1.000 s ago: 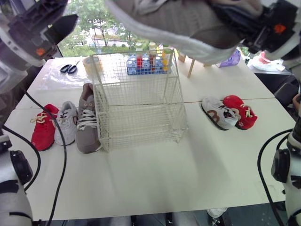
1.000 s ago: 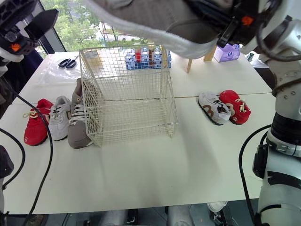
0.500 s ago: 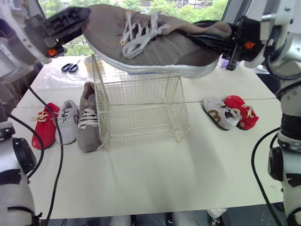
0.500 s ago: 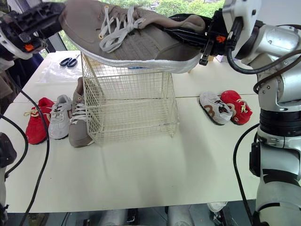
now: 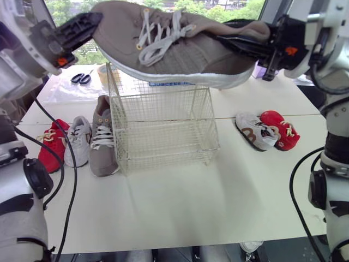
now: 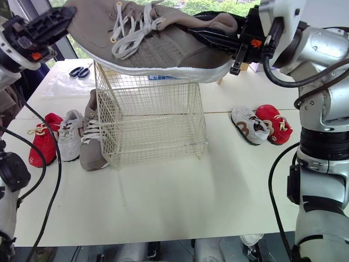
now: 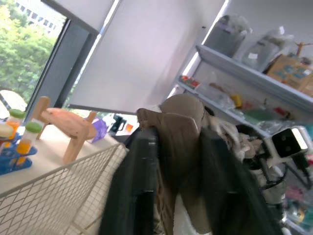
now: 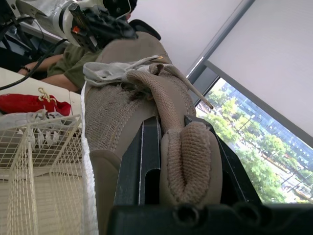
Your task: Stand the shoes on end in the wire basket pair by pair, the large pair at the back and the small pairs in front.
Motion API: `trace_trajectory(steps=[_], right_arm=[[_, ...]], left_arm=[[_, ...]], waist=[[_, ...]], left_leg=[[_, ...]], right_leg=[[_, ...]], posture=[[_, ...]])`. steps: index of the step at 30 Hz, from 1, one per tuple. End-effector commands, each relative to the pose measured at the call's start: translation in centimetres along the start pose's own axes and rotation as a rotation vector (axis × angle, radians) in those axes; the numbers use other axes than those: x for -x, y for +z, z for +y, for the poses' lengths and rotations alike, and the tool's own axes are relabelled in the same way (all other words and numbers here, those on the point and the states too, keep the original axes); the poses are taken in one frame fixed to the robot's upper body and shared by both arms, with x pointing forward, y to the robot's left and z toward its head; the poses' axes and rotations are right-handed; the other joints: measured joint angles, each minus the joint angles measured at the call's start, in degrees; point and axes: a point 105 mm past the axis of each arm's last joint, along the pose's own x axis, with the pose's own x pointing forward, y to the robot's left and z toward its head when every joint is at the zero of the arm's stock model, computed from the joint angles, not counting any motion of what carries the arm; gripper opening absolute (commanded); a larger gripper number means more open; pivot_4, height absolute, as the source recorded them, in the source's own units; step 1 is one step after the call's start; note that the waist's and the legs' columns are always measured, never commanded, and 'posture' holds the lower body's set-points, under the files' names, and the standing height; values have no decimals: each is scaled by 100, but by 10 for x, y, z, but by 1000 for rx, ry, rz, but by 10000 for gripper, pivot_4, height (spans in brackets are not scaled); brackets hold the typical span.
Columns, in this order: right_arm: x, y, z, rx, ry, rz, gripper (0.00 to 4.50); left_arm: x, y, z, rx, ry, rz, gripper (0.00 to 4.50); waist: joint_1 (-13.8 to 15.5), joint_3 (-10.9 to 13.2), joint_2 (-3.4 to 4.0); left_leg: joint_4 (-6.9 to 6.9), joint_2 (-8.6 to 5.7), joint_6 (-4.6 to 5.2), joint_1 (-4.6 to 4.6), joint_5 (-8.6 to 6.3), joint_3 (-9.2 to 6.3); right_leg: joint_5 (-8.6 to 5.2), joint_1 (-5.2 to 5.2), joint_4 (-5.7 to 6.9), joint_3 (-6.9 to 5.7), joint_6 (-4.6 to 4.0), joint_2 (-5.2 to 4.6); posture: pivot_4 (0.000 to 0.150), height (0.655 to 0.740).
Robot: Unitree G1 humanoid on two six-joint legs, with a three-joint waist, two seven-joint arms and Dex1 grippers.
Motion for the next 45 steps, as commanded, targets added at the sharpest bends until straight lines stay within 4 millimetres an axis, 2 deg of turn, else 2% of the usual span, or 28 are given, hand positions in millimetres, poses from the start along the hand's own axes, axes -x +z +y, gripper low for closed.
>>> trace_trajectory(steps=[1, 3, 10, 16, 18, 21, 25, 28, 29, 32, 36, 37, 40, 43, 45], right_arm=[[0, 22, -4, 68, -27, -78, 2568], [0, 22, -4, 64, -30, -80, 2568], [-2, 22, -4, 61, -30, -90, 2568], [-4, 24, 0, 61, -16, -95, 2568], [-5, 25, 1, 62, -12, -101, 2568], [-5, 25, 2, 63, -11, -102, 2568], [-5, 25, 3, 60, -13, -100, 2568], [-5, 25, 5, 50, -15, -98, 2568], [-4, 24, 5, 25, -22, -100, 7330], [5, 16, -2, -75, -91, -118, 21798], [40, -3, -24, -455, -364, -300, 42163], [48, -9, -25, -574, -429, -381, 44625], [58, -24, -23, -795, -548, -511, 44625], [34, -37, -3, -995, -544, -556, 44625], [10, -35, 10, -1090, -480, -590, 44625]], left_arm=[[1, 3, -15, -52, -37, 39, 36092], [9, 3, -11, -69, -3, 51, 44631], [17, -1, 9, -87, 90, 62, 44631], [0, -1, -6, -46, -35, 59, 44631], [-7, -6, -5, -32, -62, 81, 44631], [-10, -6, -2, 0, -86, 75, 37071], [-12, 0, -3, 13, -108, 38, 17743], [-13, 4, -5, 12, -118, 0, 7343], [-12, 6, -5, 7, -105, -29, 5653], [-5, 11, -6, 9, -74, -122, 5638], [11, 12, -7, 46, -21, -337, 5638], [14, 12, -10, 66, -25, -412, 5638], [17, 9, -19, 115, -22, -546, 5638], [11, -2, -26, 169, -22, -644, 5638], [5, -11, -27, 214, -24, -690, 5638]], waist=[[-1, 0, 0], [-11, 0, 0], [9, 0, -1], [8, 0, -1], [5, 0, -1], [1, 0, -1], [-20, 0, -1], [-14, 0, -1], [-10, 0, -1], [4, -1, -2], [14, -8, -17], [16, -7, -17], [18, -7, -17], [7, -7, -16], [7, -7, -16]], left_leg=[[0, 0, 0, 0, 0, 0], [0, 0, 0, 0, 0, -1], [2, 0, -2, 1, 1, -1], [2, -1, -2, -1, 1, -1], [3, -1, -2, -1, 1, -1], [3, -1, -2, -1, 1, 0], [2, 0, -1, 0, 1, -1], [2, 0, -1, -1, 1, -2], [2, 0, -1, -1, 1, -2], [3, 0, -2, -1, 1, -2], [6, 8, -2, 2, 1, -9], [10, 9, -2, 2, 1, -10], [8, 13, -8, 2, 4, -23], [5, 5, -9, 2, 5, -20], [5, -2, -9, 6, 5, -2]], right_leg=[[0, 0, 0, 0, 0, 0], [0, 0, 1, 0, 0, 0], [0, 0, 6, -1, 0, 1], [0, 0, 3, 0, 0, 0], [0, 0, 3, 0, 0, 0], [0, 0, 4, 0, 0, 0], [0, -1, 5, 0, 0, 1], [0, -2, 6, 0, 0, 2], [0, -2, 6, 0, 0, 1], [1, -1, 6, 0, 1, -1], [4, 10, 6, -1, 1, -11], [6, 9, 11, -1, 3, -15], [10, 6, 18, -3, 5, -35], [12, 4, 15, -2, 6, -39], [13, 6, 15, -2, 6, -35]], posture=[[1500, 7400], [1500, 7400], [1500, 7400], [1500, 7400], [1500, 7400], [1500, 7400], [1500, 7400], [1500, 7400], [1500, 7400], [1500, 7400], [1500, 7400], [1500, 7400], [1500, 7400], [1500, 7400], [1500, 7400]])
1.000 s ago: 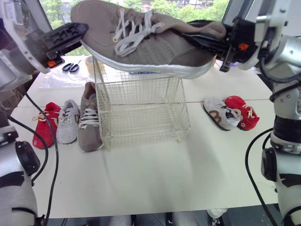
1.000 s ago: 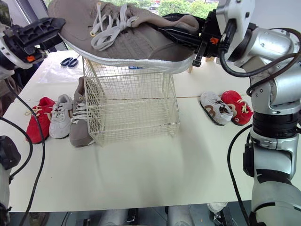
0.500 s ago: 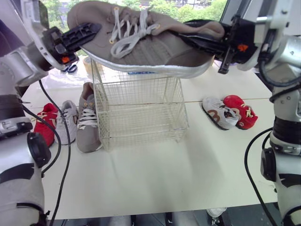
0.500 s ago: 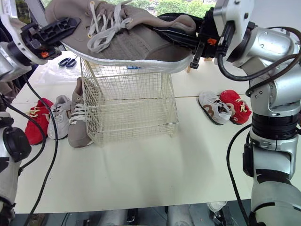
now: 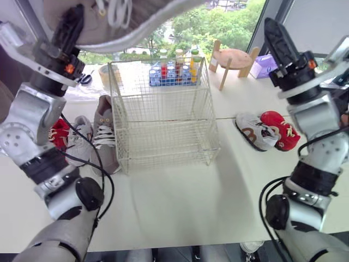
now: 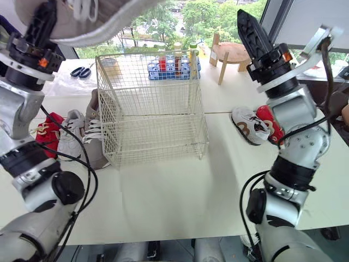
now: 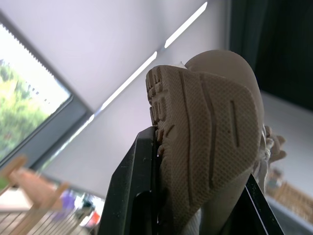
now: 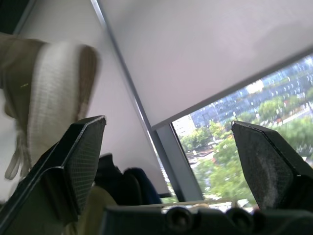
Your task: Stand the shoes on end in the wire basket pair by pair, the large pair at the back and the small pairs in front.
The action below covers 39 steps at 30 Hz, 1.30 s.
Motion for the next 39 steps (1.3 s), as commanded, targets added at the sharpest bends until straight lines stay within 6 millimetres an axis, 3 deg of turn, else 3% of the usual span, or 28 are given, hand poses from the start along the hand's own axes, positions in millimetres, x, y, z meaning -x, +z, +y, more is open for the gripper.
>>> trace_trajectory(steps=[1, 6, 12, 16, 19, 23, 27, 28, 31, 33, 36, 39], right_arm=[[-21, -25, 36, -159, 108, 4, 44625], [-43, -46, 56, -283, 156, 2, 44625], [-52, -51, 65, -289, 194, 10, 44625], [-55, -50, 64, -275, 196, -2, 44625], [-52, -53, 62, -265, 193, 4, 36128], [-49, -55, 61, -256, 194, 10, 19265], [-48, -53, 63, -224, 213, 22, 16728], [-49, -51, 64, -190, 224, 34, 16727], [-55, -33, 66, -67, 268, 40, 16727], [-66, -5, 59, 55, 283, -17, 16727], [-80, 29, 56, 257, 361, -87, 16727], [-86, 27, 54, 382, 505, 84, 16727]], left_arm=[[-5, -11, -15, 18, -50, -81, 5638], [-7, -43, -3, 77, -23, -45, 5638], [-4, -60, 10, 60, 35, 4, 5638], [4, -83, 15, 9, 74, 100, 5638], [5, -87, 18, -5, 90, 111, 5638], [4, -86, 17, -17, 94, 113, 5638], [9, -84, 15, -56, 101, 150, 5638], [13, -87, 12, -81, 96, 189, 15890], [26, -92, 6, -180, 131, 295, 29477], [39, -96, 4, -278, 178, 377, 39349], [61, -105, -6, -342, 214, 471, 39349], [84, -107, -14, -325, 260, 495, 39349]], waist=[[0, 0, 0], [26, -1, 1], [6, -2, 0], [-5, -2, 0], [-4, -2, 0], [-3, -1, 0], [-5, -1, 0], [-8, -1, 0], [-25, 1, 4], [-25, 2, 4], [-19, 3, 4], [0, 3, 4]], left_leg=[[1, -2, 0, 1, 0, 1], [4, -1, -2, -3, 2, -9], [6, -3, 3, -6, 0, -12], [4, -1, 2, -5, 0, -15], [4, -1, 2, -5, 0, -15], [3, 0, 3, -5, 0, -16], [3, 0, 3, -5, 0, -16], [3, 0, 3, -5, 0, -16], [0, 1, 3, -5, 0, -15], [0, 2, 3, -6, 0, -15], [0, 2, 3, -6, 0, -13], [-8, 2, 5, -5, -2, -10]], right_leg=[[1, 1, -1, 0, -2, 7], [5, 4, -3, 0, -8, 32], [5, 16, -23, -1, -8, 32], [5, 14, -21, -2, -8, 37], [5, 14, -21, -2, -8, 36], [5, 13, -22, -2, -8, 37], [5, 13, -22, -2, -8, 37], [4, 13, -22, -3, -8, 37], [4, 11, -23, -2, -8, 37], [4, 7, -21, -1, -8, 36], [4, 6, -21, -1, -9, 36], [2, 7, -30, 0, -10, 35]], posture=[[1500, 7400], [1500, 7400], [1500, 7400], [1500, 7400], [1500, 7400], [1500, 7400], [1500, 7400], [1500, 7400], [1500, 7400], [1500, 7400], [1500, 7400], [1500, 7400]])
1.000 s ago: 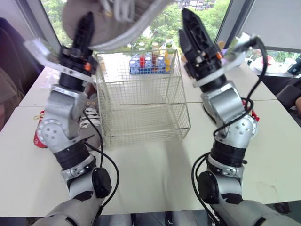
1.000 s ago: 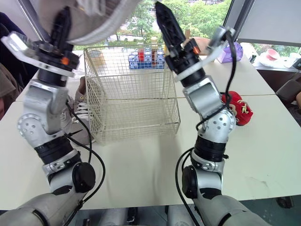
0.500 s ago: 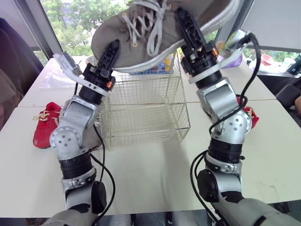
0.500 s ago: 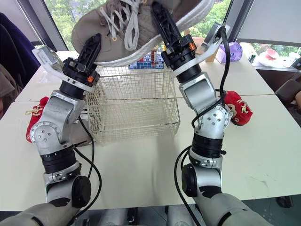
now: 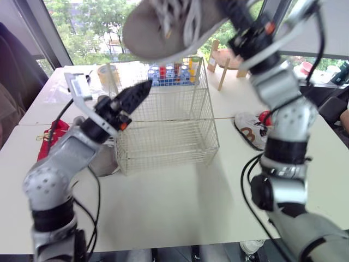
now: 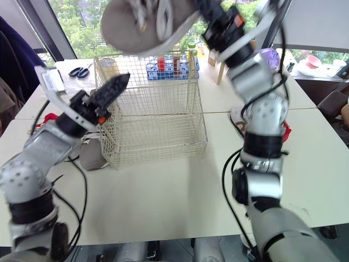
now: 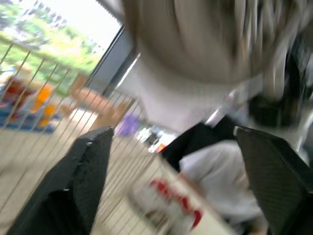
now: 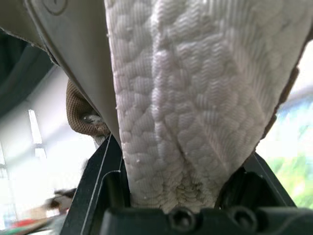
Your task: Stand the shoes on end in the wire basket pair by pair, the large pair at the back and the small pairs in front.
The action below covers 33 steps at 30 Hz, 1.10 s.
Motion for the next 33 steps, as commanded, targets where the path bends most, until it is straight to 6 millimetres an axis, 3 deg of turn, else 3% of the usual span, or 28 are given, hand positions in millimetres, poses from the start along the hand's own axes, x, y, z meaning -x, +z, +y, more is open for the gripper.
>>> trace_trajectory(steps=[1, 4, 7, 12, 21, 27, 28, 29, 32, 33], right_arm=[[-5, 4, 2, 115, 185, 112, 16727], [-2, -8, -13, 241, 263, 285, 16727], [1, -22, -22, 358, 356, 458, 16727], [5, -37, -31, 472, 421, 623, 16727], [15, -75, -29, 333, 495, 858, 16727], [14, -75, -28, 278, 481, 848, 16727], [13, -77, -28, 276, 473, 843, 26829], [14, -80, -29, 265, 467, 846, 29757], [24, -97, -35, 295, 449, 916, 44491], [27, -101, -37, 300, 438, 933, 44491]], left_arm=[[17, -3, -18, -5, -23, 14, 39349], [33, -6, -23, -16, 9, 46, 39349], [50, -27, -28, -179, 14, 269, 39349], [61, -26, -29, -192, 12, 315, 39349], [65, -23, -24, -216, 6, 335, 39349], [63, -29, -24, -203, 17, 312, 39349], [63, -29, -23, -202, 17, 310, 39688], [62, -30, -23, -201, 17, 309, 39688], [60, -32, -22, -201, 17, 305, 39688], [59, -32, -22, -201, 15, 302, 39688]], waist=[[-3, 0, -1], [-34, 0, -1], [-43, 5, 5], [-20, 21, 31], [-12, 20, 26], [-30, 26, 35], [-33, 26, 35], [-37, 26, 35], [-42, 26, 35], [-43, 26, 35]], left_leg=[[0, 0, 2, 0, -2, 0], [1, 2, 2, 7, -2, 6], [0, 4, 2, 8, -1, 7], [-2, 2, 0, 3, -2, 16], [0, 1, -8, 7, 0, 14], [-2, 0, -11, -2, -1, 17], [-5, 1, -11, -4, -1, 18], [-6, 1, -11, -4, -1, 16], [-9, 2, -12, 0, -1, 15], [-9, 3, -13, 2, 0, 15]], right_leg=[[-2, 2, -3, 0, -3, -1], [-11, 2, 0, 3, -20, 0], [-14, -5, 6, 4, -25, 4], [-20, -12, -1, 7, -36, -1], [-21, -6, -4, 6, -39, -4], [-21, -14, -6, 6, -41, -8], [-21, -17, -4, 6, -41, -8], [-21, -17, -3, 6, -41, -6], [-21, -17, 2, 5, -41, -3], [-21, -17, 2, 5, -41, -2]], posture=[[1500, 7400], [1500, 7400], [1500, 7400], [1500, 7400], [1500, 7400], [1500, 7400], [1500, 7400], [1500, 7400], [1500, 7400], [1500, 7400]])
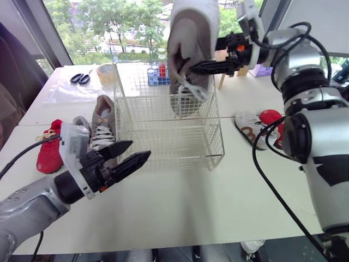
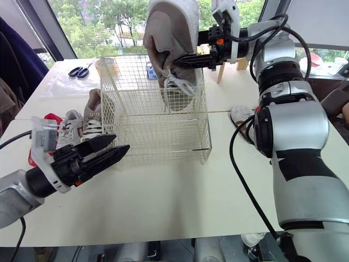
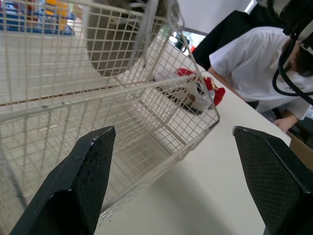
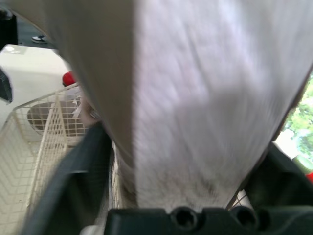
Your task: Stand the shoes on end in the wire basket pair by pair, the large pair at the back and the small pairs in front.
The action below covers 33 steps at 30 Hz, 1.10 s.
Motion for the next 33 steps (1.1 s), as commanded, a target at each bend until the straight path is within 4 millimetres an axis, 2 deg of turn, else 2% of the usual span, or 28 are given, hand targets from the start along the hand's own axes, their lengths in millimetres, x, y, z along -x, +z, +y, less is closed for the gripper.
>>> trace_trajectory(steps=[1, 4, 6, 9, 13, 15, 17, 20, 22, 24, 26, 28, 29, 33], right_arm=[[0, -5, -4, 36, -46, 36, 44491], [8, 3, -11, 25, -102, -16, 44491], [21, 14, -14, 16, -127, -82, 44491], [40, 19, -15, 11, -149, -131, 44491], [67, 24, -13, 3, -174, -184, 44491], [81, 21, -12, -4, -199, -181, 45000], [92, 19, -8, -3, -221, -182, 45000], [111, 31, 2, 21, -271, -203, 45000], [113, 53, 19, 21, -244, -286, 45000], [99, 64, 55, -17, -102, -305, 45000], [82, 58, 93, -46, 34, -225, 45000], [68, 49, 122, -76, 123, -159, 45000], [61, 37, 136, -83, 155, -88, 45000], [45, 2, 165, -88, 194, 84, 45000]], left_arm=[[-2, 6, -3, -23, -10, -36, 39688], [-3, 7, -1, -26, -7, -43, 39688], [-2, 9, 3, -31, 11, -61, 39688], [0, 16, 9, -33, 39, -93, 39688], [8, 35, 14, -18, 38, -150, 39688], [16, 51, 19, 4, 33, -197, 44819], [25, 65, 33, -5, 89, -233, 44951], [41, 90, 77, -70, 314, -245, 44951], [46, 98, 108, -121, 464, -193, 44951], [41, 91, 141, -196, 586, -46, 44951], [37, 84, 171, -148, 678, 43, 44951], [32, 87, 188, -118, 714, 68, 44951], [26, 90, 196, -111, 724, 90, 44951], [5, 93, 218, -94, 726, 189, 44951]], waist=[[-2, 0, 0], [3, 1, 1], [9, 1, 1], [29, 1, 1], [16, 1, 0], [16, 0, 0], [17, 0, 0], [25, 2, 4], [38, 5, 8], [51, 6, 9], [83, 1, 9], [64, -3, -3], [61, -4, -10], [76, 2, -37]], left_leg=[[0, 0, -1, 0, 0, 0], [0, -1, -1, 0, 1, 2], [0, -1, -1, -1, 1, 2], [1, -2, -1, -1, 1, 1], [2, -2, -1, 0, 1, 1], [1, 0, 0, 1, 1, 1], [2, 0, 0, 2, 1, 1], [3, 0, 0, 4, 1, 3], [2, 0, 0, 4, 1, 5], [0, 0, 0, 4, 2, 4], [-1, -1, 0, 5, 2, -1], [-3, 0, 0, 10, 1, -7], [0, -1, 0, 11, 1, -8], [13, -3, 0, 3, 2, -4]], right_leg=[[0, 0, 0, 0, 0, 0], [0, 0, 0, 1, 0, -1], [0, 0, 0, 1, 0, -1], [0, 1, 0, 0, 0, -1], [0, 2, -1, 1, 0, 0], [0, 2, 1, 0, 1, 0], [0, 2, 2, 0, 1, 0], [0, 2, 6, 0, 2, 0], [1, -1, 10, 0, 4, 0], [1, -3, 13, -1, 7, 1], [2, 0, 16, -6, 10, 5], [10, 12, 14, -11, 23, 5], [12, 15, 14, -12, 27, 6], [13, 13, 10, -11, 29, 3]], posture=[[1500, 7400], [1500, 7400], [1500, 7400], [1500, 7400], [1500, 7400], [1500, 7400], [1500, 7400], [1500, 7400], [1500, 7400], [1500, 7400], [1500, 7400], [1500, 7400], [1500, 7400], [1500, 7400]])
